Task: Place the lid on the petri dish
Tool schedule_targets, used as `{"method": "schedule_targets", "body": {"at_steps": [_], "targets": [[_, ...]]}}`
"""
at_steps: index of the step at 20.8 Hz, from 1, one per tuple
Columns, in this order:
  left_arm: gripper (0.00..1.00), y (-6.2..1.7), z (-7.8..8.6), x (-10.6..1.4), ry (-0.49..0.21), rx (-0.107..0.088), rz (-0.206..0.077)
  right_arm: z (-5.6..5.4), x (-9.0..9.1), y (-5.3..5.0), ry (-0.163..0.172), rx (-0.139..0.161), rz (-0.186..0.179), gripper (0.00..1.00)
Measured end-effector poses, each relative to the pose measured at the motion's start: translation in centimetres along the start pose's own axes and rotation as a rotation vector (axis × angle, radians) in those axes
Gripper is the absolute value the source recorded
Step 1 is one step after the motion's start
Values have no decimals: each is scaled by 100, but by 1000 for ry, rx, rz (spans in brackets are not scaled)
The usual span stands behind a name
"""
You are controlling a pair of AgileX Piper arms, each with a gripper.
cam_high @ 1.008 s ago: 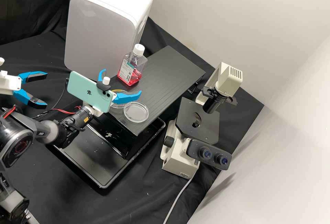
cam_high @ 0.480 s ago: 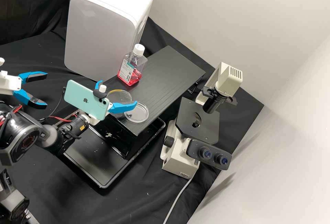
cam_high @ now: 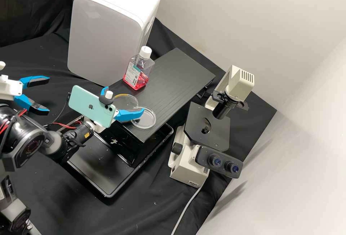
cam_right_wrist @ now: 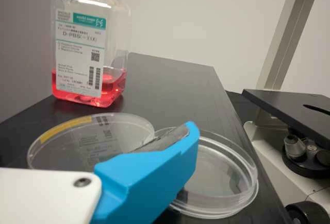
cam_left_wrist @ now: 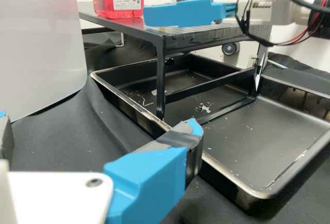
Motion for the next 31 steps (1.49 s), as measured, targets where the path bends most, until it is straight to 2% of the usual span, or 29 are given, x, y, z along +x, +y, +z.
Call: {"method": "schedule_targets", "body": {"at_steps": [4,9,15,16,31], "targets": [[100,-3,-1,1,0,0,-1,-4,46,-41,8,-23,11,100],[100,-3,-1,1,0,0,-1,-2,50,-83,-3,-24,4,100],[100,1,1,5,0,0,0,-23,74,-76,-2,-24,15,100],[100,1,1,5,0,0,0,-23,74,-76,-2,-24,15,0],[100,-17,-4,11,3,3,-7,-23,74,-76,-2,-24,15,0]]}}
